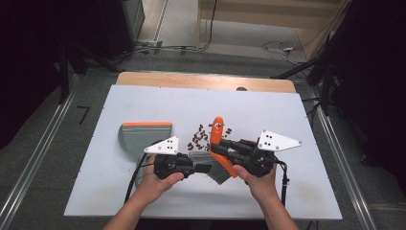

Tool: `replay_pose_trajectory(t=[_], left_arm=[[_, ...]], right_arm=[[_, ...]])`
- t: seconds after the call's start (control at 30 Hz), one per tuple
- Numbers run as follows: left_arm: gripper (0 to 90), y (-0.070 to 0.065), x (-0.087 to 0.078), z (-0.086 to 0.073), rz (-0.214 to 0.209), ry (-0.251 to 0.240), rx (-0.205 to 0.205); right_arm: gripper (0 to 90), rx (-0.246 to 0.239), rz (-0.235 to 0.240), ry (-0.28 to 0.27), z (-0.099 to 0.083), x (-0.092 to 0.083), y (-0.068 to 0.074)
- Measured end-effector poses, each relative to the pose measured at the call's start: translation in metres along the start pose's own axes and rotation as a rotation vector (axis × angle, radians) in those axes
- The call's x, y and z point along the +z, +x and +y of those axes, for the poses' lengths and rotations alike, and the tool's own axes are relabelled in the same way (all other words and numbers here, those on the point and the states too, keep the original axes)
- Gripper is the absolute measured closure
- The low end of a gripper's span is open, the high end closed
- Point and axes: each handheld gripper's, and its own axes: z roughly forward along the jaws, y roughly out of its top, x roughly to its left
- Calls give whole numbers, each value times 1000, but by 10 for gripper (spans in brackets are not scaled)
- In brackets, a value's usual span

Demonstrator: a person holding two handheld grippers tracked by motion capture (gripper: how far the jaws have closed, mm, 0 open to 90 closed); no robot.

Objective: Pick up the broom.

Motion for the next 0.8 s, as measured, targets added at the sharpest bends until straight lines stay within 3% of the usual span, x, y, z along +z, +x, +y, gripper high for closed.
replay_pose_trajectory(t=[0.1,0.2,0.27,0.43,0.53,0.8], left_arm=[[859,-1,-2,1,0,15,14],[860,0,-5,2,2,8,17],[860,1,-13,4,28,-22,11],[860,4,-26,7,64,-63,1],[860,5,-35,9,77,-82,5],[860,3,-34,10,58,-78,9]], right_arm=[[663,-5,-6,16,1,-2,-3],[565,18,31,16,0,-7,-9],[530,28,49,27,-2,-9,-13],[511,51,63,62,-8,-8,-18],[531,59,70,110,-16,-2,-20],[584,76,98,119,-21,4,-21]])
